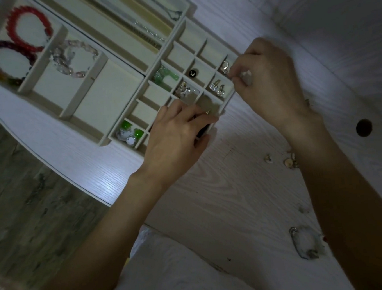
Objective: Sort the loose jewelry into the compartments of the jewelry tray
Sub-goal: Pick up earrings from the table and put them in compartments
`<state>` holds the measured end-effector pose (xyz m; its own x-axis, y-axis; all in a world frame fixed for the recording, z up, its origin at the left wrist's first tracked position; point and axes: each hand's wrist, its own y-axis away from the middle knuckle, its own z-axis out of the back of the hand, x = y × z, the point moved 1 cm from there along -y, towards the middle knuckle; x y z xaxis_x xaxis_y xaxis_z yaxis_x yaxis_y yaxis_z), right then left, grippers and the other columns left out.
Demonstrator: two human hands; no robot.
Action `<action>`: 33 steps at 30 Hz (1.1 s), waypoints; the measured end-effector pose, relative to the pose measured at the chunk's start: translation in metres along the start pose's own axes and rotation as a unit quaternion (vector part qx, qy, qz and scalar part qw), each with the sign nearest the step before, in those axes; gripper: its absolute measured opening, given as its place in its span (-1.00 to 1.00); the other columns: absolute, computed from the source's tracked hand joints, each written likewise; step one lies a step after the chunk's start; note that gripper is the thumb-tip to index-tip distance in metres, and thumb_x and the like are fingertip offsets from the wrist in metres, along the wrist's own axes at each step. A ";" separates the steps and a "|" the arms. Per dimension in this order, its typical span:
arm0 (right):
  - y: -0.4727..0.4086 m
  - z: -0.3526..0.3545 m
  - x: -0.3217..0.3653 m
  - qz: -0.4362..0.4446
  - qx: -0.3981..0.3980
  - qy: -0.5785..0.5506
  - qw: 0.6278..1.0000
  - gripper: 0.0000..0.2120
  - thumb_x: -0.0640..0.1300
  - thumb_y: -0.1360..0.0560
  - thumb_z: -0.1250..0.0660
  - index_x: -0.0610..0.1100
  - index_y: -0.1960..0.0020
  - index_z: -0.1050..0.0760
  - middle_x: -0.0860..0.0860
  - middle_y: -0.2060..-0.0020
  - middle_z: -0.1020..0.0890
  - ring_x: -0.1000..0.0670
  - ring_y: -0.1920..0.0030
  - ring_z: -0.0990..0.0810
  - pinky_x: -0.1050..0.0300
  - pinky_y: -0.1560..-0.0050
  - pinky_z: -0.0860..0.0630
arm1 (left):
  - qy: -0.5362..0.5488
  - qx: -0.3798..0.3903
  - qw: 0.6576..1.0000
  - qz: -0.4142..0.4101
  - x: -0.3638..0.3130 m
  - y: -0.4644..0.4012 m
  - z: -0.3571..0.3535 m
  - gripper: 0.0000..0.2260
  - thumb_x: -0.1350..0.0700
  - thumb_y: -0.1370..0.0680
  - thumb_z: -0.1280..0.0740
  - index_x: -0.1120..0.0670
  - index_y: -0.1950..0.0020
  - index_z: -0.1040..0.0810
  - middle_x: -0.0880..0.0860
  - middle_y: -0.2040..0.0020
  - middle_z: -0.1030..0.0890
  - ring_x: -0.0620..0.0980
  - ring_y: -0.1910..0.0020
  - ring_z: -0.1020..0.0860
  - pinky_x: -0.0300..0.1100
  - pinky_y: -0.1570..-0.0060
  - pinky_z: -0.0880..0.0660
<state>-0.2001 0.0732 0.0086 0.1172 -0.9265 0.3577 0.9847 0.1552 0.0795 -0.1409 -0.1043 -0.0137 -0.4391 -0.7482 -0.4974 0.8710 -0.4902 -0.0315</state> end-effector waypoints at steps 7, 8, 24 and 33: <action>0.009 -0.011 0.003 0.016 -0.003 0.016 1.000 -0.88 -0.11 -0.48 -0.38 -0.12 0.07 -0.65 -0.04 0.12 -0.55 -0.01 0.10 -0.50 0.19 0.23 -0.30 | -0.002 0.003 1.000 0.001 0.000 0.000 0.000 -0.68 0.00 -0.50 -0.20 0.04 -0.14 -0.64 -0.01 -0.01 -0.63 0.09 0.07 -0.50 -0.19 0.09 -0.24; 0.008 -0.012 0.003 0.010 -0.005 0.021 1.000 -0.89 -0.11 -0.48 -0.38 -0.12 0.08 -0.65 -0.03 0.12 -0.55 0.01 0.10 -0.50 0.19 0.23 -0.28 | -0.004 0.004 1.000 0.001 0.000 0.000 0.000 -0.68 0.00 -0.50 -0.20 0.04 -0.14 -0.64 -0.01 -0.01 -0.63 0.09 0.07 -0.50 -0.19 0.10 -0.23; 0.007 -0.026 0.021 -0.070 -0.042 0.154 0.985 -0.85 -0.24 -0.50 -0.27 -0.19 0.07 -0.62 -0.06 0.03 -0.57 -0.05 0.14 -0.54 0.15 0.31 -0.22 | -0.002 -0.004 1.000 -0.003 -0.002 -0.001 0.000 -0.68 0.00 -0.50 -0.19 0.04 -0.11 -0.65 -0.01 0.01 -0.63 0.08 0.10 -0.49 -0.17 0.13 -0.25; 0.015 -0.020 0.022 -0.065 -0.090 0.113 0.987 -0.81 -0.14 -0.50 -0.26 -0.19 0.12 -0.63 -0.08 0.08 -0.57 -0.06 0.13 -0.54 0.20 0.33 -0.20 | 0.003 -0.013 1.000 -0.007 -0.001 -0.001 -0.001 -0.68 0.00 -0.50 -0.19 0.06 -0.10 -0.65 0.01 0.04 -0.63 0.05 0.08 -0.45 -0.19 0.12 -0.23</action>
<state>-0.1801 0.0484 -0.0009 -0.0068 -0.9904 0.1378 0.9979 -0.0156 -0.0630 -0.1410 -0.1031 -0.0140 -0.4500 -0.7384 -0.5023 0.8703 -0.4888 -0.0611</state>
